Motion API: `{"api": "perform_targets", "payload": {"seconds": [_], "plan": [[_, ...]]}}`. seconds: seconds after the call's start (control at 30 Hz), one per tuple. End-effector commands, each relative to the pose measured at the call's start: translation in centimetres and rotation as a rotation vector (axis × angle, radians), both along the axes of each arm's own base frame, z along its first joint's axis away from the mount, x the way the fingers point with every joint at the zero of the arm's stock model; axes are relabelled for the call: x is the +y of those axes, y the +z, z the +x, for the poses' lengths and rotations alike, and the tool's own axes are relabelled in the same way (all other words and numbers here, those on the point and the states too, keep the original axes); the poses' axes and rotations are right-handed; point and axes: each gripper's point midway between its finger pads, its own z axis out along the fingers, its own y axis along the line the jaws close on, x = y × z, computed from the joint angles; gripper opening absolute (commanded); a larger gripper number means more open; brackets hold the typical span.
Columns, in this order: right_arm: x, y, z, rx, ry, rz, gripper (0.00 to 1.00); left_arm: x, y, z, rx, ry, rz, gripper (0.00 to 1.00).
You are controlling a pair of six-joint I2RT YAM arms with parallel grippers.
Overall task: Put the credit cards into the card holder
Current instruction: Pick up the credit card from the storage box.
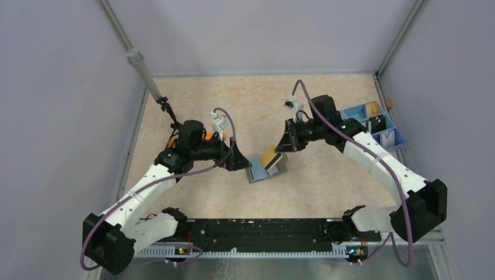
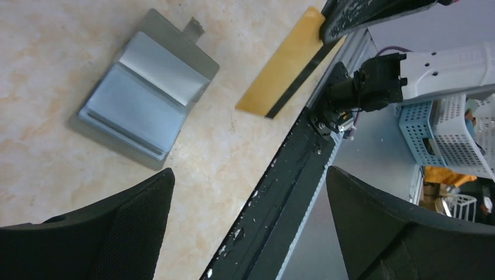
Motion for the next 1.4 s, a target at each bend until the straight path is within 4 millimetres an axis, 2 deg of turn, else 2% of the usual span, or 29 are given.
{"api": "perform_targets", "payload": {"seconds": [0.0, 0.17, 0.23, 0.27, 0.43, 0.6, 0.73, 0.9, 0.97, 1.0, 1.1, 1.27, 1.37], "plan": [[3.9, 2.4, -3.3, -0.014, 0.259, 0.169, 0.0, -2.0, 1.3, -0.8, -0.03, -0.127, -0.047, 0.99], [5.3, 3.7, -4.9, -0.004, 0.387, 0.264, 0.0, -3.4, 0.9, -3.1, 0.014, -0.247, -0.07, 0.99], [5.5, 3.8, -5.0, -0.003, 0.412, 0.276, 0.0, -3.8, 1.4, -4.3, 0.02, -0.309, -0.106, 0.98], [5.6, 3.7, -4.9, -0.004, 0.414, 0.275, 0.0, -4.0, 1.7, -4.8, 0.032, -0.334, -0.132, 0.95], [5.9, 2.8, -4.4, 0.004, 0.42, 0.27, 0.0, -4.6, 2.2, -6.1, 0.086, -0.403, -0.203, 0.54], [6.3, 1.7, -3.7, 0.022, 0.413, 0.261, 0.0, -4.8, 1.3, -6.6, 0.139, -0.422, -0.2, 0.16], [6.7, 0.8, -3.0, 0.038, 0.399, 0.245, 0.0, -4.8, 0.1, -6.4, 0.176, -0.388, -0.181, 0.0], [6.6, -0.9, -0.6, 0.066, 0.33, 0.212, 0.02, -5.0, -1.9, -4.5, 0.208, -0.242, -0.161, 0.0], [6.1, -1.3, 0.7, 0.072, 0.273, 0.217, 0.17, -5.1, -2.2, -3.8, 0.217, -0.184, -0.178, 0.0], [5.8, -1.6, 1.3, 0.079, 0.236, 0.215, 0.32, -5.1, -2.2, -3.6, 0.233, -0.156, -0.194, 0.0], [4.9, -1.9, 2.6, 0.064, 0.147, 0.213, 0.49, -5.3, -1.9, -2.7, 0.243, -0.089, -0.24, 0.0], [4.1, -1.9, 3.1, 0.048, 0.0, 0.235, 0.54, -5.3, -1.2, -1.1, 0.246, 0.031, -0.329, 0.0], [4.1, -1.6, 2.6, 0.068, -0.06, 0.318, 0.54, -5.1, -0.4, -0.4, 0.218, 0.079, -0.386, 0.0]]}}
